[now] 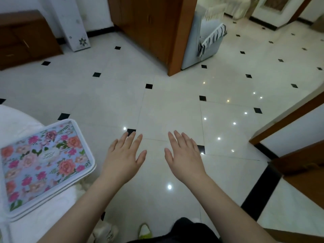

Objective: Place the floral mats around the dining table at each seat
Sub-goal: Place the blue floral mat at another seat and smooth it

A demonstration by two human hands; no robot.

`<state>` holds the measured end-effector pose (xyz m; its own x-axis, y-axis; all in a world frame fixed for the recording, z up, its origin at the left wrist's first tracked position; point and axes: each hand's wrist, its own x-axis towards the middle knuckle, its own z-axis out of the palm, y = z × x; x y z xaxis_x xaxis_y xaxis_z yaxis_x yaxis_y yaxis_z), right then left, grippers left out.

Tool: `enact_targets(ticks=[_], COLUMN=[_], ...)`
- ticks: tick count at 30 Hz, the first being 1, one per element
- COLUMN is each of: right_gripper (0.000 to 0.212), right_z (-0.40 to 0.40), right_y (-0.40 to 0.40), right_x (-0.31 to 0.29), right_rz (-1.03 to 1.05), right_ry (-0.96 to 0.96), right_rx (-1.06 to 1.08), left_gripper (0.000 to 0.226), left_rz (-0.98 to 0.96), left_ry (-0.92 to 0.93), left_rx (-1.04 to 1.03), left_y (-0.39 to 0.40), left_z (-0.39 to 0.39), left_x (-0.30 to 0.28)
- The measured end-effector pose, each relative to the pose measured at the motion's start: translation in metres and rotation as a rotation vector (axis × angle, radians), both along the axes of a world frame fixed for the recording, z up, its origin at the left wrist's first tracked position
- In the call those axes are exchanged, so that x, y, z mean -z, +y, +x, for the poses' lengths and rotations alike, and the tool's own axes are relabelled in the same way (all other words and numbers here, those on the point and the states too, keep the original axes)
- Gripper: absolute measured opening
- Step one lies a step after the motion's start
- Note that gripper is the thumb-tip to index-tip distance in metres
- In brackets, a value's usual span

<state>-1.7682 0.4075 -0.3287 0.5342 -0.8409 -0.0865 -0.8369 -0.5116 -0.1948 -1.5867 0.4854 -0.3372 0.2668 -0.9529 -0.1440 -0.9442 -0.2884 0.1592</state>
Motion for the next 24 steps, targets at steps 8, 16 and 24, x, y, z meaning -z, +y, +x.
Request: enact_targets(ticks=[8, 16, 24], right_gripper=[0.079, 0.079, 0.069], right_z=[0.029, 0.074, 0.167], right_y=[-0.094, -0.181, -0.227], right_x=[0.013, 0.012, 0.018], right_rz=[0.024, 0.06, 0.016], right_ry=[-0.013, -0.021, -0.031], right_rx=[-0.125, -0.34, -0.545], left_gripper=[0.092, 0.09, 0.089], left_rz=[0.054, 0.044, 0.026], left_ry=[-0.022, 0.024, 0.015], left_rx=[-0.093, -0.367, -0.673], left_y=[-0.07, -0.118, -0.107], left_z=[0.012, 0.059, 0.102], left_x=[0.007, -0.006, -0.007])
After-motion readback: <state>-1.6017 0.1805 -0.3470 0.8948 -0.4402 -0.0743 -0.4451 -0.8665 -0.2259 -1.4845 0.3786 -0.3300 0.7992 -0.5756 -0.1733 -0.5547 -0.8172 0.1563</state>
